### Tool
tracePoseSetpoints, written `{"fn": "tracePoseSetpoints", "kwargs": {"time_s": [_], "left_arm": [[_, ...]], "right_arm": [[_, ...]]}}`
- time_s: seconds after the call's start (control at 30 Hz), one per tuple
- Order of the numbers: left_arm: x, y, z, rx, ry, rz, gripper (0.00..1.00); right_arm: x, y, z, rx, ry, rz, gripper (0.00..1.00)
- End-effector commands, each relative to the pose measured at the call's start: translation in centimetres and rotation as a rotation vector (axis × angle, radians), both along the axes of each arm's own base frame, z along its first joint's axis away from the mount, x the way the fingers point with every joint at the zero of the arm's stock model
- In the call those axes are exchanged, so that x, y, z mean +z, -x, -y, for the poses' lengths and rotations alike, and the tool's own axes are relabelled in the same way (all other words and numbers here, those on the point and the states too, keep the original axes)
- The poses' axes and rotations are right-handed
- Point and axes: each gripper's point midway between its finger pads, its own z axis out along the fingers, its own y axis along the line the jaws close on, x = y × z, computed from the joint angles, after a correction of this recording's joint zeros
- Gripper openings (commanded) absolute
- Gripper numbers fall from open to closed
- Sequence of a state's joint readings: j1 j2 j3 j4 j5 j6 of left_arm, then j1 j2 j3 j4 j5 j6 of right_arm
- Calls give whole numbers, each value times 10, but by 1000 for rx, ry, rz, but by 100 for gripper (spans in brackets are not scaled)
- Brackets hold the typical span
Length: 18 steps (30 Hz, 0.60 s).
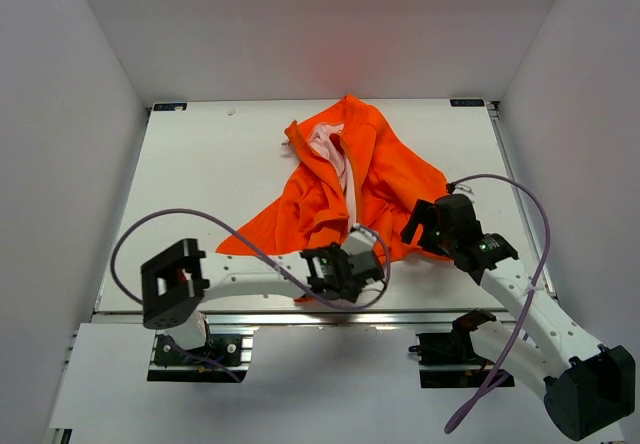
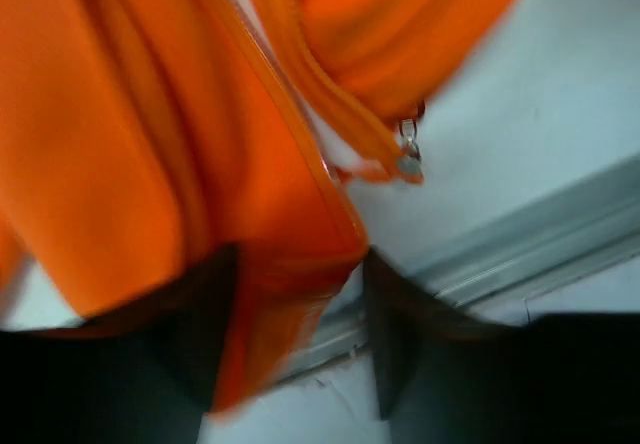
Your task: Zip up the jacket
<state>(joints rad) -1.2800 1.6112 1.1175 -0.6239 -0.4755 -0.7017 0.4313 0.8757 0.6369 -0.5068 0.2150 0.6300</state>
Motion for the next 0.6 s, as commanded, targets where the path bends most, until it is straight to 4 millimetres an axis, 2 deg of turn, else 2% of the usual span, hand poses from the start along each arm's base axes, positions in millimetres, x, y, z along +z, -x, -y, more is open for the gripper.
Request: {"fn": "tracePoseSetpoints", "kwargs": {"time_s": [0.0, 0.1, 0.13, 0.17, 0.2, 0.3, 0.33, 0.4, 0.43, 0.47, 0.5, 0.57], "left_arm": [[4, 13, 1, -23, -83, 17, 68], [13, 14, 7, -23, -46, 14, 95], [19, 14, 8, -21, -27, 21, 98], [27, 12, 7, -15, -2, 32, 98], [44, 11, 7, -11, 55, 49, 98], [70, 10, 5, -19, 157, 70, 98], [91, 11, 2, -22, 226, 89, 98], [109, 4, -3, -4, 303, 128, 98], [116, 1, -13, 10, 346, 138, 98], [118, -16, -23, 57, 373, 143, 98], [123, -20, -21, 53, 438, 116, 98], [115, -50, -46, 139, 482, 94, 98]], "right_arm": [[-7, 7, -8, 79, -22, -15, 89], [-2, 8, -23, 202, -46, 22, 89], [-1, 8, -25, 236, -35, 38, 90], [2, 6, -26, 249, -34, 45, 89], [3, 6, -26, 257, -28, 46, 89], [6, 4, -27, 290, -13, 50, 89], [6, 4, -29, 299, -10, 52, 89], [8, 7, -38, 360, -38, 52, 89], [9, 7, -42, 380, -47, 56, 89], [10, 9, -47, 415, -66, 54, 89], [11, 9, -51, 431, -78, 53, 89], [15, 11, -62, 477, -112, 60, 89]]}}
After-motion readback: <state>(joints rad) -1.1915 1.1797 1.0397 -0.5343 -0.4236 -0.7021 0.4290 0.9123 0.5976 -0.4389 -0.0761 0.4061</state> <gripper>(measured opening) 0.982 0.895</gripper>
